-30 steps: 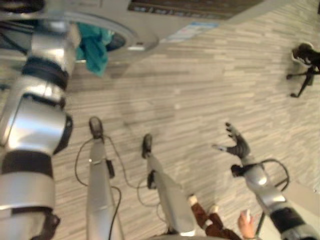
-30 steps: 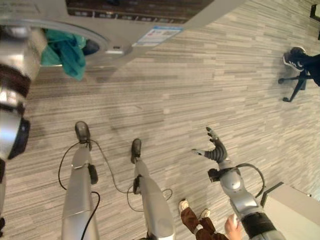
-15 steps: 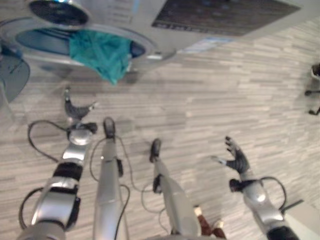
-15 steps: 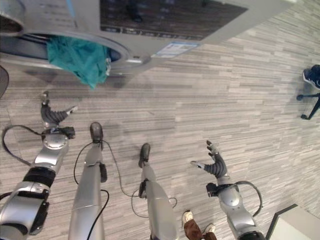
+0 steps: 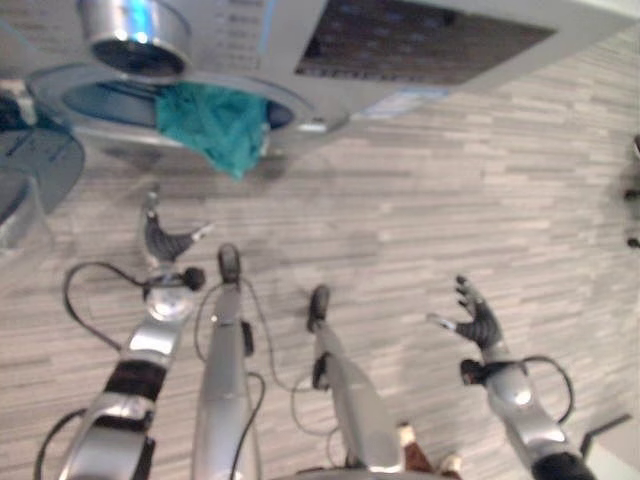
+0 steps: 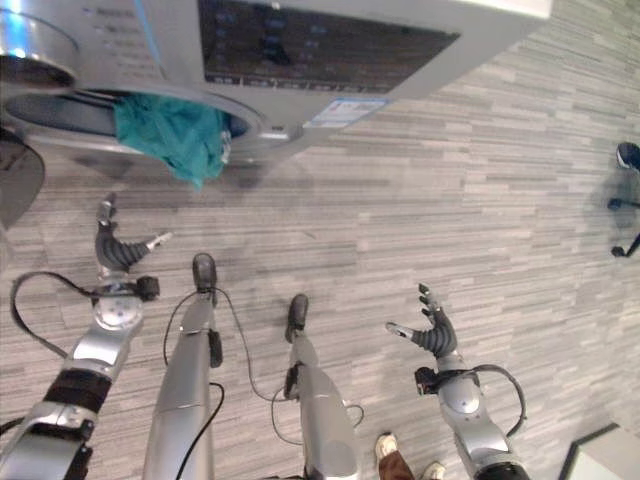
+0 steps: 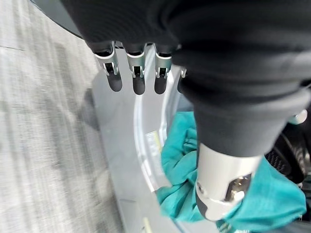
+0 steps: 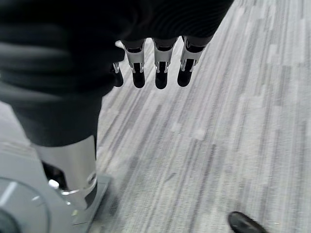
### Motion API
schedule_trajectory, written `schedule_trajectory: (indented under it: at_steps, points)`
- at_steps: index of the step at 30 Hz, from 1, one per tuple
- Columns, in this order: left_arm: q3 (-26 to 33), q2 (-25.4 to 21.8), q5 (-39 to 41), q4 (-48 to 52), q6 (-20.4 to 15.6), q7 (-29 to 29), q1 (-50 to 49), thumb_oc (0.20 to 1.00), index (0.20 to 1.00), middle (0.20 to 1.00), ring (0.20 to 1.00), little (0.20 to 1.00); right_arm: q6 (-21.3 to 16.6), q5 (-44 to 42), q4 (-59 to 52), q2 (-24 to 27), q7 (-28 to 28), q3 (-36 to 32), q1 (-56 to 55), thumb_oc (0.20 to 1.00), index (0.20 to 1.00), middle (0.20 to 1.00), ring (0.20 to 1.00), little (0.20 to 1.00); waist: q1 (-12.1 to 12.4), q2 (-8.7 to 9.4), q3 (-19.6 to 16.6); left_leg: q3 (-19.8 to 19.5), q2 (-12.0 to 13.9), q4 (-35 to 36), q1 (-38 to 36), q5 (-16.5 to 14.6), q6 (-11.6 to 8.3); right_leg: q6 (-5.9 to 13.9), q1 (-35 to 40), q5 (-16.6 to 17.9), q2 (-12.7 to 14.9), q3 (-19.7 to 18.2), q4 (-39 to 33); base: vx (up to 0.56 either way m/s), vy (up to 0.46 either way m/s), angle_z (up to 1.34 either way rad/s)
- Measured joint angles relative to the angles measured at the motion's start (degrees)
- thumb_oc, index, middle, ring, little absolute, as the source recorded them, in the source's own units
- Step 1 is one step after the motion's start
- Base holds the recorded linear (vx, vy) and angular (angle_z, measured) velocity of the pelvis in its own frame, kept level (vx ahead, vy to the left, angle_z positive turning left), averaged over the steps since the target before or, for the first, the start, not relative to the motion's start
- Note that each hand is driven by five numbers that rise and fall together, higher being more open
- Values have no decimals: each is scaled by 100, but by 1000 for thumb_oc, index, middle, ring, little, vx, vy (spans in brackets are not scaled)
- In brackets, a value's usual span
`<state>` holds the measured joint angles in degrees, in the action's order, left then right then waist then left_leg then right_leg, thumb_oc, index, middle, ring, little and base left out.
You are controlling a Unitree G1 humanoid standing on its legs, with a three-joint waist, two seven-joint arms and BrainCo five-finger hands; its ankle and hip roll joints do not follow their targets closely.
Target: Grab the laundry basket,head to the washer,open it,put in the laundry and shut it.
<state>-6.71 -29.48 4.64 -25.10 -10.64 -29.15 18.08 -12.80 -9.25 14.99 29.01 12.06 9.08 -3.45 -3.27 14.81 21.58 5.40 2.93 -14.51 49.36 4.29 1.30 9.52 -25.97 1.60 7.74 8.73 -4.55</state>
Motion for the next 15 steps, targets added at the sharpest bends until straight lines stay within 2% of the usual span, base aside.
schedule_trajectory:
  at_steps: [6,9,13,14,15]
  points:
    - [-115,-49,612,379,-374,618,-701,1000,1000,1000,1000,1000,19,-289,484,-437,21,-253,106,1000,1000,1000,1000,1000,279,-120,58,-92,-113,139,-659,-12,-34,-37,576,-230,56,92,185,-13,-5,13]
    - [-119,-135,934,493,-509,980,-1079,1000,1000,1000,1000,1000,16,-533,826,-667,8,-514,189,1000,1000,1000,1000,1000,453,-264,63,-129,-173,183,-995,-19,-62,-35,821,-391,112,169,391,-1,-39,13]
    - [-49,-174,1497,472,-529,1479,-1627,1000,1000,1000,1000,1000,20,-1372,928,-881,-148,-855,80,1000,1000,1000,1000,1000,615,-484,-8,-160,-291,364,-1713,-32,-81,-32,1452,-554,201,225,429,35,-80,17]
    - [73,-163,1695,417,-525,1683,-1785,1000,1000,1000,1000,1000,-10,-2026,1082,-920,-355,-991,80,1000,1000,1000,1000,1000,667,-628,-82,-276,-318,403,-1942,-25,-99,-51,1754,-597,183,337,419,52,-104,29]
    - [145,-148,1771,390,-503,1762,-1870,1000,1000,1000,1000,1000,35,-2347,1143,-983,-438,-1100,53,1000,1000,1000,1000,1000,681,-679,-126,-302,-322,444,-2087,-21,-113,-70,1898,-631,175,361,424,40,-72,28]
